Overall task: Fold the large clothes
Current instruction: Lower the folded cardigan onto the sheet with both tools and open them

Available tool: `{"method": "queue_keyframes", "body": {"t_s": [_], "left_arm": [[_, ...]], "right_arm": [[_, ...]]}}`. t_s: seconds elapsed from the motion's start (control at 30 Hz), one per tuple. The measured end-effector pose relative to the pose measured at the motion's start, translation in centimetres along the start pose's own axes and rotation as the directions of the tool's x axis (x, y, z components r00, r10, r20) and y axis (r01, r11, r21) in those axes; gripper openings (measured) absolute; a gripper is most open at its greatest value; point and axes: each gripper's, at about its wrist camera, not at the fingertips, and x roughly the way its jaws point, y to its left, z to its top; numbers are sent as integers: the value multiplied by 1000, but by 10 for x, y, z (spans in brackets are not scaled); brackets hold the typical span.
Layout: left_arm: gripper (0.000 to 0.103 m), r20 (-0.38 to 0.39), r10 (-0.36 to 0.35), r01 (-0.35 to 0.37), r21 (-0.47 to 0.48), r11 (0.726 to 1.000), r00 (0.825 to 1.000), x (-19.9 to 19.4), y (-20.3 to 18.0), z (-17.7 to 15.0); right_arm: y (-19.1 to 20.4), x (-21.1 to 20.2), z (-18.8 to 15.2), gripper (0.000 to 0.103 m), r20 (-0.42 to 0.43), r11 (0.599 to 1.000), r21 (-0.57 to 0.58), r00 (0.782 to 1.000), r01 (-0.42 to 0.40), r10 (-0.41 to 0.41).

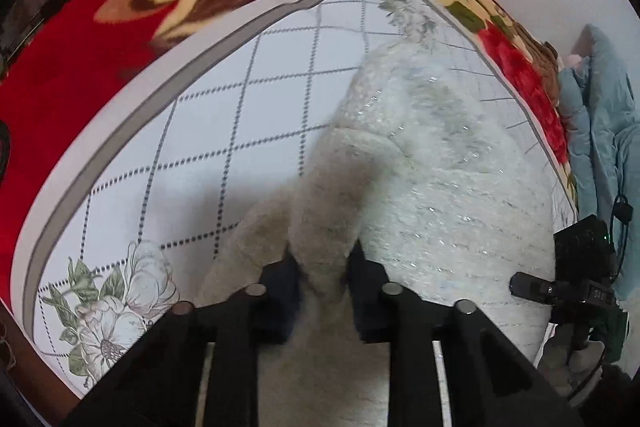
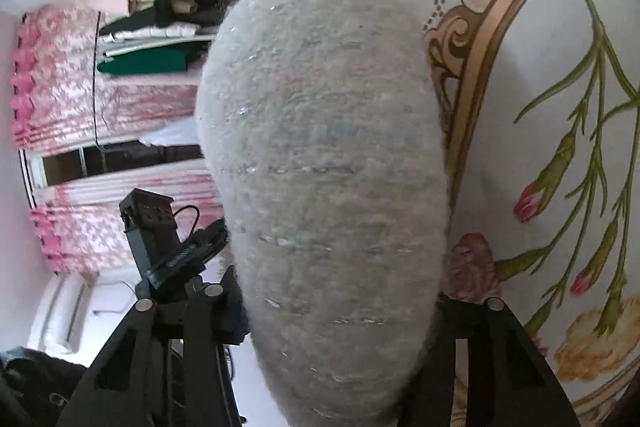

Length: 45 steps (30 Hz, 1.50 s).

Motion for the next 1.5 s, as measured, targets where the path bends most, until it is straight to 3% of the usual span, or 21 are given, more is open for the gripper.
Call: {"method": "queue_keyframes", "body": {"t_s": [0.17,0.33,0.5,0.63,0.83,1.0,1.1,1.2,1.23,1.27,1.3,1.33,1.37,1.4,1.43,1.5], "left_arm": [[16,42,-16,14,41,999,999,-19,-28,26],[15,102,-56,47,90,995,993,-24,-76,78],[15,115,-128,109,164,980,985,0,-154,137],[15,93,-187,161,241,957,978,51,-230,190],[16,16,-195,180,320,930,981,135,-321,224],[17,-38,-144,148,349,925,989,181,-356,223],[26,-33,-70,78,381,921,997,185,-365,216],[29,10,-21,15,411,911,1000,171,-371,206],[33,24,-6,-5,417,909,1000,169,-373,204],[50,44,17,-34,429,902,999,162,-375,199],[78,72,42,-70,445,893,996,154,-377,193],[90,94,62,-98,459,883,994,146,-379,188],[100,111,75,-119,469,875,991,143,-382,186],[100,147,102,-161,481,862,984,133,-384,179],[100,174,128,-199,489,850,976,123,-386,172],[100,195,145,-224,484,846,970,110,-389,165]], "right_arm": [[14,-21,3,49,39,998,1,998,-58,58],[30,-75,28,48,107,994,-36,988,-108,111],[28,-155,90,48,216,990,-47,967,-130,137],[3,-224,150,48,302,990,-32,943,-135,138],[-87,-348,234,48,360,997,49,932,-63,42],[-140,-399,273,55,356,992,122,933,3,-47],[-154,-416,283,69,333,986,150,936,66,-114],[-132,-416,280,90,297,956,158,912,246,-284],[-123,-420,276,93,297,924,145,875,354,-382],[-112,-420,270,103,307,886,133,831,444,-463],[-96,-421,263,103,319,807,126,747,576,-583],[-86,-422,258,103,331,744,126,679,656,-655],[-72,-423,252,103,349,697,130,626,705,-698],[-59,-423,243,103,356,633,152,555,759,-752],[-47,-421,235,103,361,581,170,499,796,-788],[-27,-416,216,103,374,507,196,414,840,-830]]}}
